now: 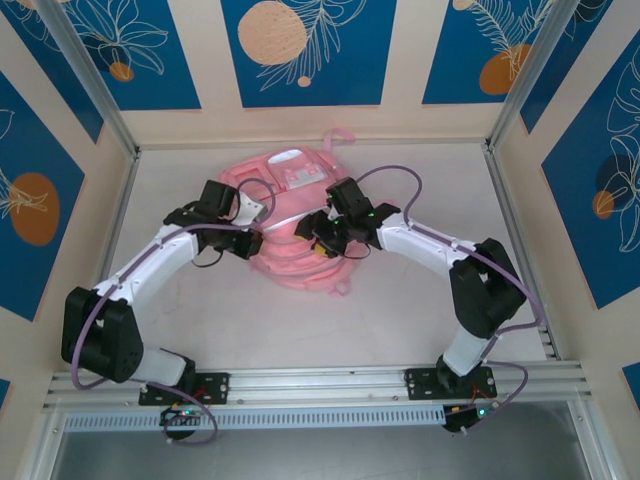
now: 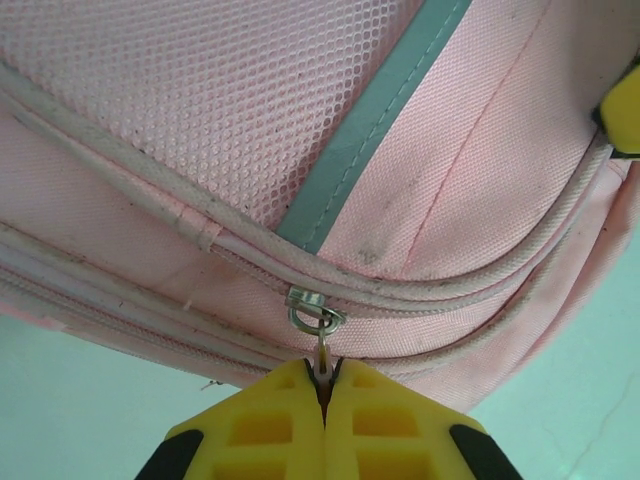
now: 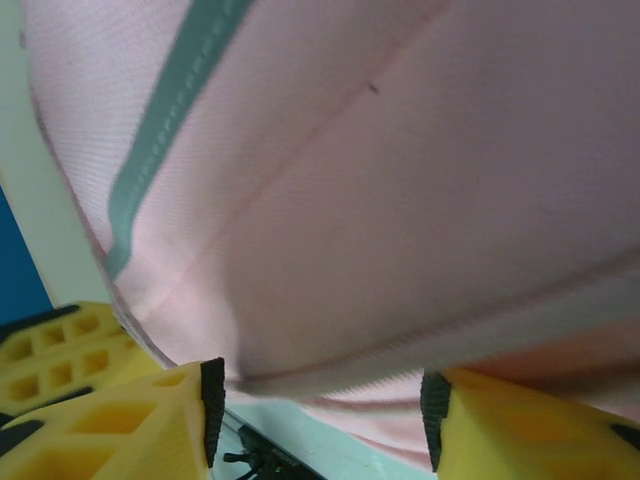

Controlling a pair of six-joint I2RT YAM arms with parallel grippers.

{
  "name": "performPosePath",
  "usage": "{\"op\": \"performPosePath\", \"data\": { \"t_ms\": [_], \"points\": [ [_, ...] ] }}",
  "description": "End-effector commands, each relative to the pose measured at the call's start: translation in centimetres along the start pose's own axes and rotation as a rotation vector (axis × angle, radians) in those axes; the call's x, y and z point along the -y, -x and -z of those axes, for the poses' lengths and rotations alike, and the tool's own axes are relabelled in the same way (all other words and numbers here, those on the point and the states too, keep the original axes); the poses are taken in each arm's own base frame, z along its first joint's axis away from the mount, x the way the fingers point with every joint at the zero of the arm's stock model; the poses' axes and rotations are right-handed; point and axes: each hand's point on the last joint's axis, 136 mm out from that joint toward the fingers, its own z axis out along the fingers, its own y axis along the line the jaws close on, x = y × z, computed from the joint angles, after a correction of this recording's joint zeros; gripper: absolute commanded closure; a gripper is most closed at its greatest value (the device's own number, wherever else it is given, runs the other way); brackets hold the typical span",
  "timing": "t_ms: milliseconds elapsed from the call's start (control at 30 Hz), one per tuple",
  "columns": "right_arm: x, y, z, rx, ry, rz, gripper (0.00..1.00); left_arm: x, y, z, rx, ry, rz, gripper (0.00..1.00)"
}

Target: Pack the student bag

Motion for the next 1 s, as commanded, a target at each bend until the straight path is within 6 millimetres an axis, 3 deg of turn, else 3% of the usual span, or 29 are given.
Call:
{"op": "performPosePath", "data": {
  "t_ms": [0,200,400,567,767,967],
  "points": [
    [-2.0,0.1,-0.5,-0.004,0.043,-0.002,0.51,2.9,-1.4,0.4,-0.026,-0.102,0.032,1.00],
    [-3.1,0.3,-1.6,-0.010,0.060,0.006,0.74,7.1,-2.2,0.4,-0.026,-0.183,-0.035,1.00],
    [-3.5,-0.2,-2.7,-0.034,0.064,0.006,0.77,10.1,-1.6,-0.2,0.009,-0.246,-0.040,1.00],
    [-2.4,-0.5,-1.3,-0.011,0.057,0.003,0.67,11.1,0.1,-1.2,0.042,-0.274,0.014,0.99],
    [1.2,-1.4,2.0,0.032,-0.016,0.022,0.50,10.4,0.0,0.1,0.045,-0.248,0.074,0.54],
    [3.3,-2.1,4.7,0.130,-0.156,0.233,0.46,7.2,-0.8,2.2,0.085,-0.173,0.213,0.40]
  ]
}}
